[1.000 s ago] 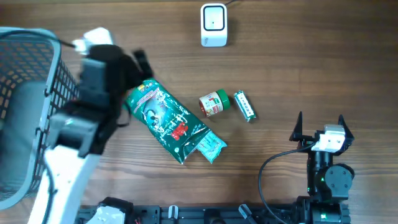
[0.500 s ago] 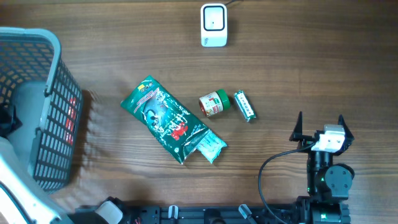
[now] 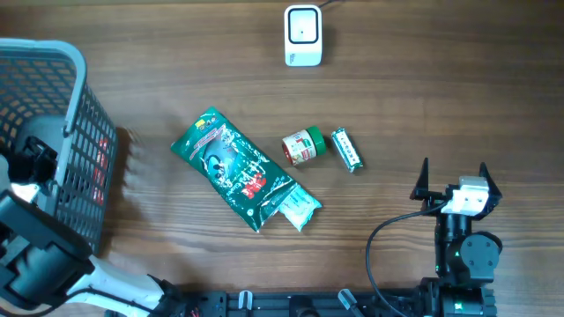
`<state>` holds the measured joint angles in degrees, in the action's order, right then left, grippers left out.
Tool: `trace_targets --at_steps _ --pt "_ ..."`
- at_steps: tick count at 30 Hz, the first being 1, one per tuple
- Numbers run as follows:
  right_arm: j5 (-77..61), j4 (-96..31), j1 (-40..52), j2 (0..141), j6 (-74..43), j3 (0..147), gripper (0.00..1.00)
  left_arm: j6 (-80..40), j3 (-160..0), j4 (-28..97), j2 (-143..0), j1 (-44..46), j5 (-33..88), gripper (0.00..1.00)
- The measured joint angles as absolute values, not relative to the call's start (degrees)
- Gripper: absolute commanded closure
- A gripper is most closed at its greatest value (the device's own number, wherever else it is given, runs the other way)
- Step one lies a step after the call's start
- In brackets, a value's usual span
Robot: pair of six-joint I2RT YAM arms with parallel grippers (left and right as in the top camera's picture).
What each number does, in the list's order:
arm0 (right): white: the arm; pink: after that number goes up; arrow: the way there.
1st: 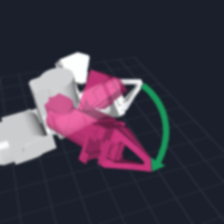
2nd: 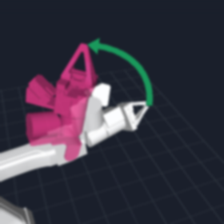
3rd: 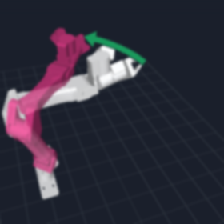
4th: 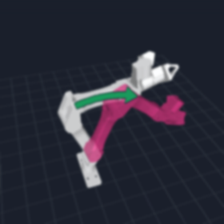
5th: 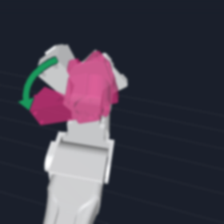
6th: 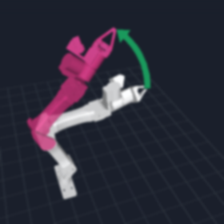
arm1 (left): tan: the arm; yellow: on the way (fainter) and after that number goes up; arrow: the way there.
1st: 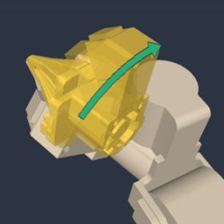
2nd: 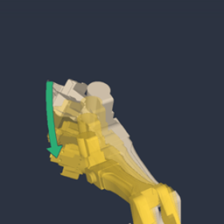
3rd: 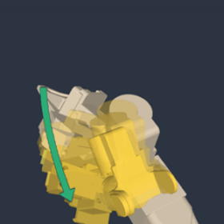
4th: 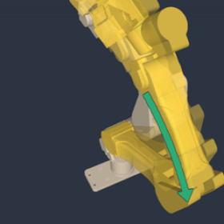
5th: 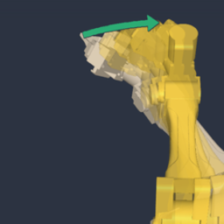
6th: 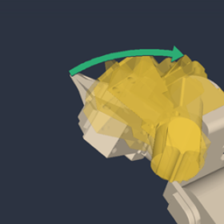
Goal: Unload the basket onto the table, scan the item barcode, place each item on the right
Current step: 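Reach the left gripper into the basket and grasp the red Nescafe stick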
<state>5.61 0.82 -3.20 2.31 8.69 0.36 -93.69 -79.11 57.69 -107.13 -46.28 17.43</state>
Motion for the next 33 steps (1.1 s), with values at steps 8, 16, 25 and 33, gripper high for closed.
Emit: trace_targets --at_steps 8,16,25,33 --pt "5.61 0.80 -3.20 2.31 8.69 0.36 0.00 -93.84 -79.11 55.66 -110.02 -41.54 11.92 0.00" --pt "5.61 0.80 -3.20 2.31 8.69 0.36 0.00 -94.02 -79.11 55.75 -111.59 -39.31 2.74 0.00" --pt "5.61 0.80 -3.20 2.31 8.69 0.36 0.00 -81.56 -79.15 46.76 -112.05 -39.00 -8.29 0.00" --pt "5.61 0.82 -3.20 2.31 8.69 0.36 0.00 -64.31 -79.13 43.57 -111.98 -39.00 -12.45 0.00"
